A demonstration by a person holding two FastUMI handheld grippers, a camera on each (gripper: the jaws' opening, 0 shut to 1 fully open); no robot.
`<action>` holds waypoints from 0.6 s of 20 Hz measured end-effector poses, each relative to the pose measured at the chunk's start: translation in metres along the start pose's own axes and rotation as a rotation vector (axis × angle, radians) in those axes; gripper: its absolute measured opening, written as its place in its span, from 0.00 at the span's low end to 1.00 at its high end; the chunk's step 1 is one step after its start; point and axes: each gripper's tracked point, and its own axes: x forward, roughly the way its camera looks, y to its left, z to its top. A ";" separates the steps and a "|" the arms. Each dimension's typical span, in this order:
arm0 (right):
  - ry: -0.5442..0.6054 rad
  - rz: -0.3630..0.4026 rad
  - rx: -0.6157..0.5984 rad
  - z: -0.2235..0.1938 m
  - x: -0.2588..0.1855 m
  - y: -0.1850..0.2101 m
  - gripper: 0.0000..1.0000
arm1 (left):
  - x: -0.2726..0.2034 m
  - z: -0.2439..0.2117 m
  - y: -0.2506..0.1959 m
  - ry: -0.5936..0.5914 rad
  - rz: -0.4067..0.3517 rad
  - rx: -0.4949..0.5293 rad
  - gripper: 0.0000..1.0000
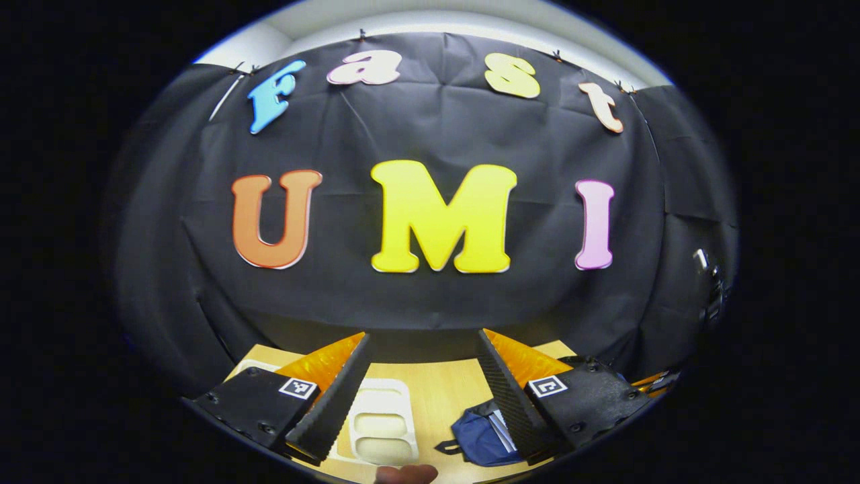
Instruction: Open the schoolbag, grab two books from the bookshelf and put them into the schoolbag.
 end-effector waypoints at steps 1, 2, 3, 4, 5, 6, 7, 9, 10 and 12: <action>-0.013 0.021 0.008 0.002 0.001 0.008 0.04 | -0.006 0.013 0.012 -0.032 0.015 -0.012 0.98; -0.035 0.046 0.016 0.007 -0.004 0.017 0.08 | -0.011 0.021 0.022 -0.055 0.035 -0.015 0.98; -0.078 0.075 0.026 0.019 -0.014 0.028 0.07 | -0.015 0.028 0.032 -0.078 0.060 -0.011 0.98; -0.126 0.093 0.030 0.031 -0.020 0.035 0.25 | -0.020 0.037 0.041 -0.101 0.079 0.001 1.00; -0.185 0.103 0.032 0.046 -0.030 0.042 0.42 | -0.028 0.047 0.051 -0.123 0.089 0.010 0.98; -0.246 0.101 0.030 0.059 -0.041 0.045 0.60 | -0.033 0.054 0.056 -0.135 0.094 0.015 0.98; -0.304 0.095 0.028 0.073 -0.051 0.048 0.77 | -0.043 0.064 0.061 -0.145 0.103 0.016 0.98; -0.415 0.080 0.024 0.097 -0.075 0.056 0.97 | -0.059 0.079 0.076 -0.168 0.119 0.008 0.98; -0.470 0.077 0.022 0.108 -0.087 0.062 0.96 | -0.064 0.089 0.079 -0.187 0.121 0.010 0.98; -0.590 0.084 0.010 0.131 -0.113 0.078 0.96 | -0.074 0.108 0.085 -0.235 0.131 0.036 0.97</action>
